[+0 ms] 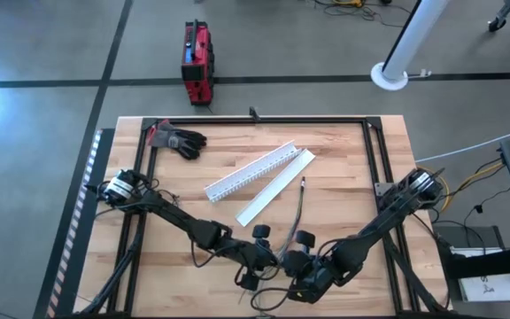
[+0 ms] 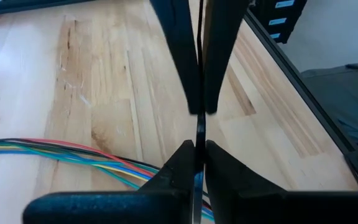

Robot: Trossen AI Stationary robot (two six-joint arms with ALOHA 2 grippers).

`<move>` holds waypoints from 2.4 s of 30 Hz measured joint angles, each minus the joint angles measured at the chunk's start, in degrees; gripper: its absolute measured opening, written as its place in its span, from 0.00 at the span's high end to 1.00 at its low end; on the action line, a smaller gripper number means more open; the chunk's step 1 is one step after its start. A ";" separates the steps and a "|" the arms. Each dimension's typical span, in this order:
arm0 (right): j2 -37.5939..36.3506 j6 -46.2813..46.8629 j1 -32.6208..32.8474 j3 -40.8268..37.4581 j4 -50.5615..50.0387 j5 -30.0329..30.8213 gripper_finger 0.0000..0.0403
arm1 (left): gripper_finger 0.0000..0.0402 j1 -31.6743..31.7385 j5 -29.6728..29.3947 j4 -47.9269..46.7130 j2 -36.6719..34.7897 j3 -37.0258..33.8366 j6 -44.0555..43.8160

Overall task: Ziptie cables
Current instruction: Wrap the zip tie around the bundled colored cable

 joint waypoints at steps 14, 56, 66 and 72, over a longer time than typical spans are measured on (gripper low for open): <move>-2.69 0.02 1.40 0.02 -1.45 -2.59 1.00 | 0.98 -0.09 0.42 -0.39 0.00 -0.02 -0.02; 1.58 3.32 0.41 0.04 4.64 10.04 0.76 | 0.98 -0.90 0.39 15.42 0.13 -12.20 -5.84; 4.63 3.48 -2.52 0.00 8.91 3.33 0.74 | 0.98 -0.90 0.39 15.52 0.13 -12.22 -5.64; 8.44 5.06 -2.74 0.00 8.93 2.99 0.81 | 0.98 -0.96 0.38 15.63 0.13 -12.22 -5.55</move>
